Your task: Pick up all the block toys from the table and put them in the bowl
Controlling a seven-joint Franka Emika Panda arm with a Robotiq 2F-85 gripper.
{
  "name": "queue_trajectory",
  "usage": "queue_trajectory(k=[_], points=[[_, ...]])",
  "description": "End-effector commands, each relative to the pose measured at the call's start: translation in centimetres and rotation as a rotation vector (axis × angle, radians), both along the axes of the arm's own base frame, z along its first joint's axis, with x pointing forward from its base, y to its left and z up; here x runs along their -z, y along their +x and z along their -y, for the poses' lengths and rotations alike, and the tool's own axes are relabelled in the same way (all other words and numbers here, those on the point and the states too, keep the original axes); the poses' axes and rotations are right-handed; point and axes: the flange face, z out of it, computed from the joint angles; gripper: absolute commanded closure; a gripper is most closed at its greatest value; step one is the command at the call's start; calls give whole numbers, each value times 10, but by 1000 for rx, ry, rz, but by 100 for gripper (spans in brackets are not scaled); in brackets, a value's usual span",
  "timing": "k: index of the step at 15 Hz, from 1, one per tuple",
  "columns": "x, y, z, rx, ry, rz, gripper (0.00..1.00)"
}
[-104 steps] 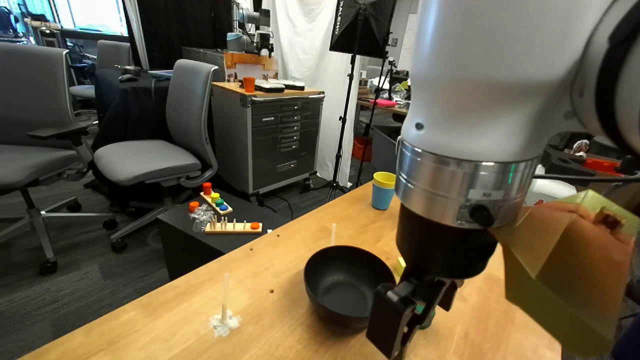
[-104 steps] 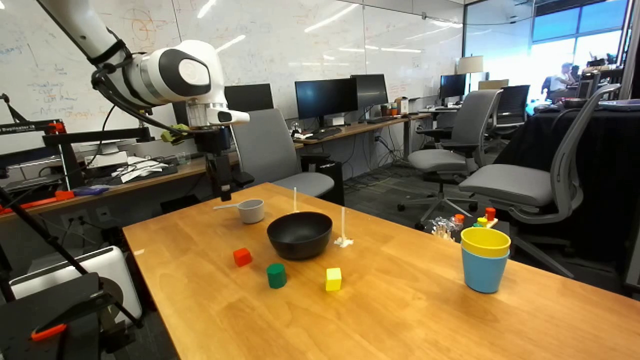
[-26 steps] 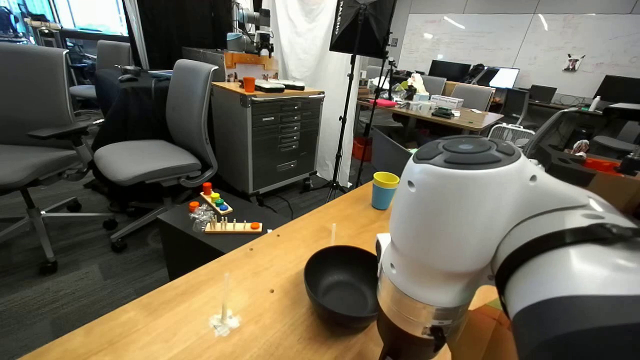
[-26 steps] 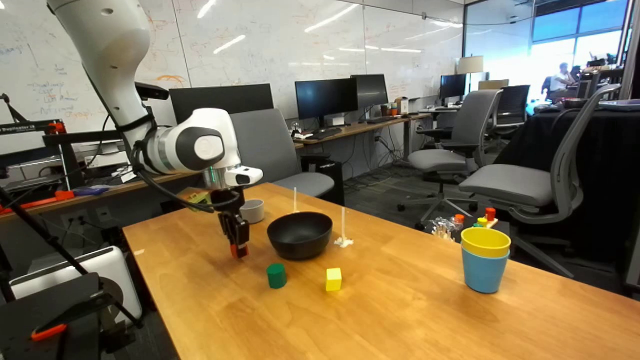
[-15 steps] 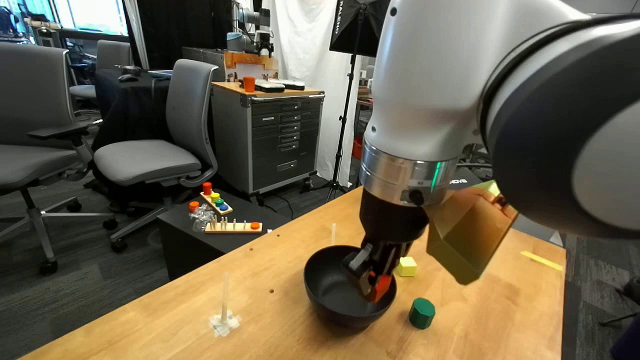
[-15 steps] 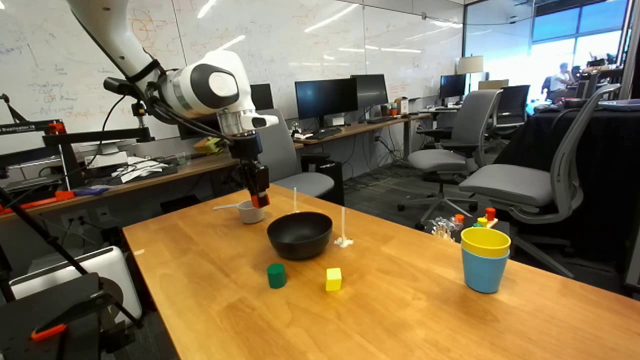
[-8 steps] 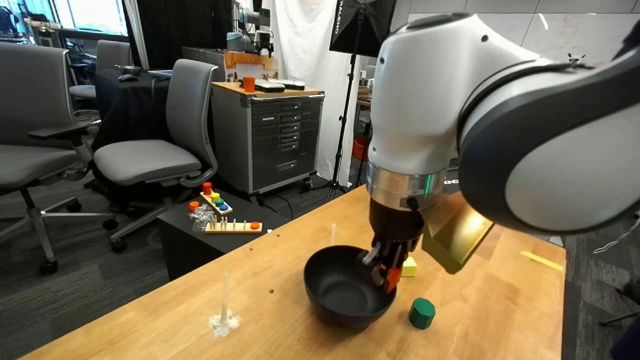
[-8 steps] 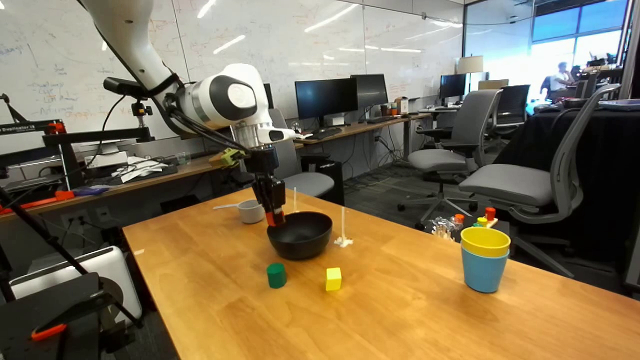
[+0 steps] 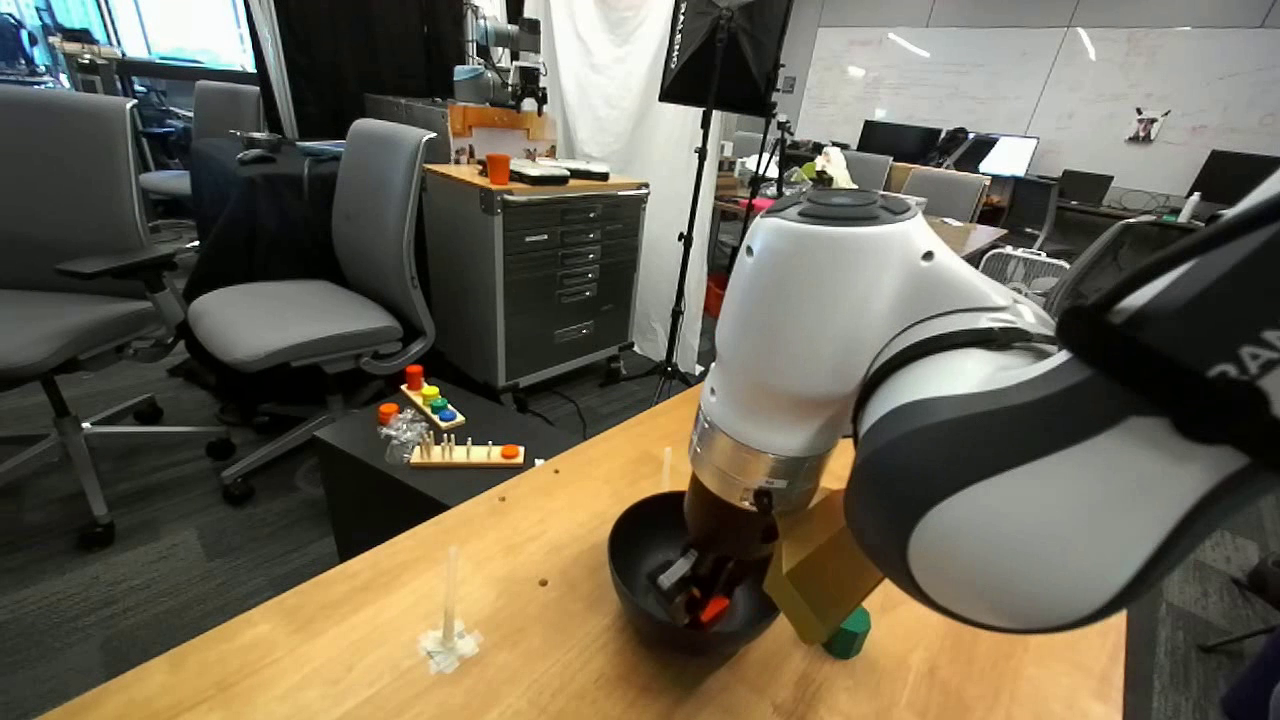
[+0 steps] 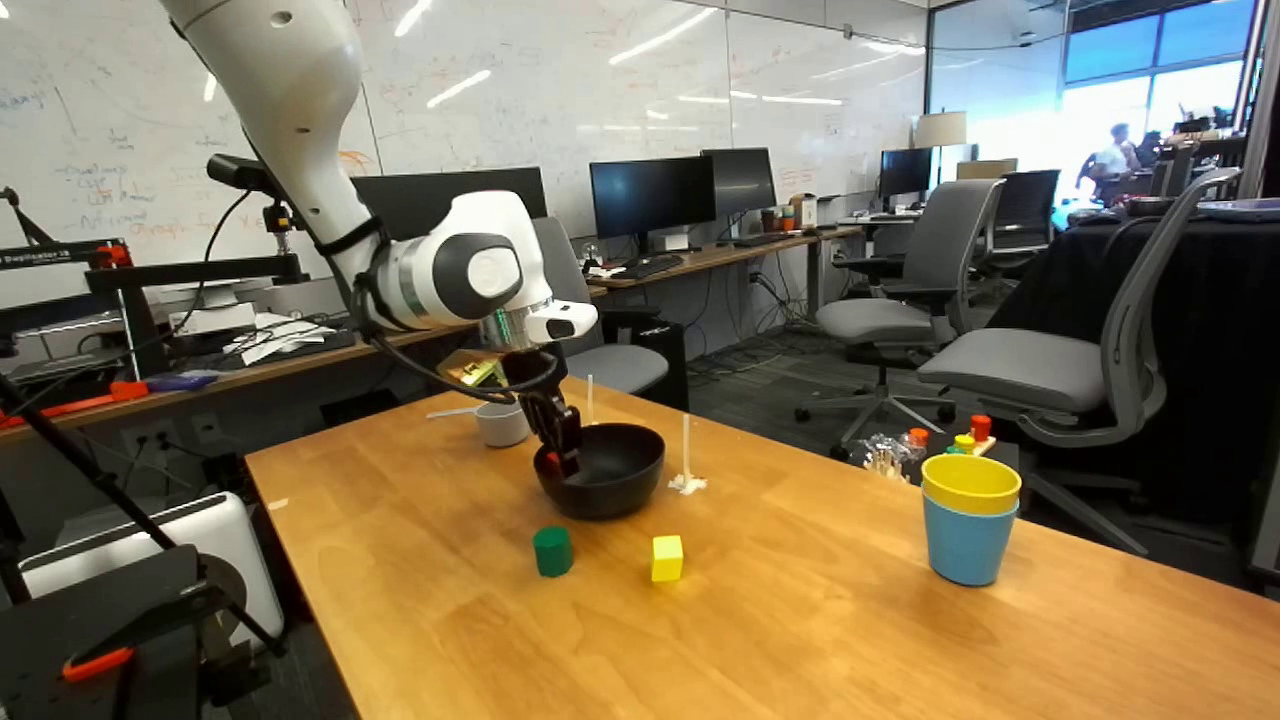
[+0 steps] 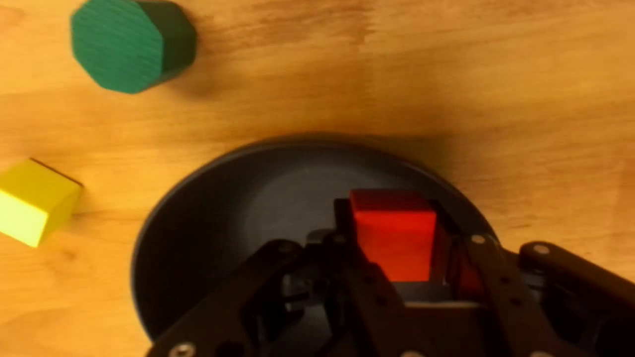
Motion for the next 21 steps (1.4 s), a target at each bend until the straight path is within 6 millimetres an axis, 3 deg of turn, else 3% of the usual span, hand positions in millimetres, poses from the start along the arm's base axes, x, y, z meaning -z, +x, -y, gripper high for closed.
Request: queue_trajectory(k=[1,2,4,8,13,16,21], points=[[-10,13,-20,-5,42,72,76],[-12,14,-22,-9,44,85,37],[-15,12,-24,-24,46,104,31],[-24,8,-26,-42,62,122,1],[-58,-9,-25,-59,73,137,0],[-92,-40,-20,-108,68,128,1],[-128,-85,18,-154,21,147,0]])
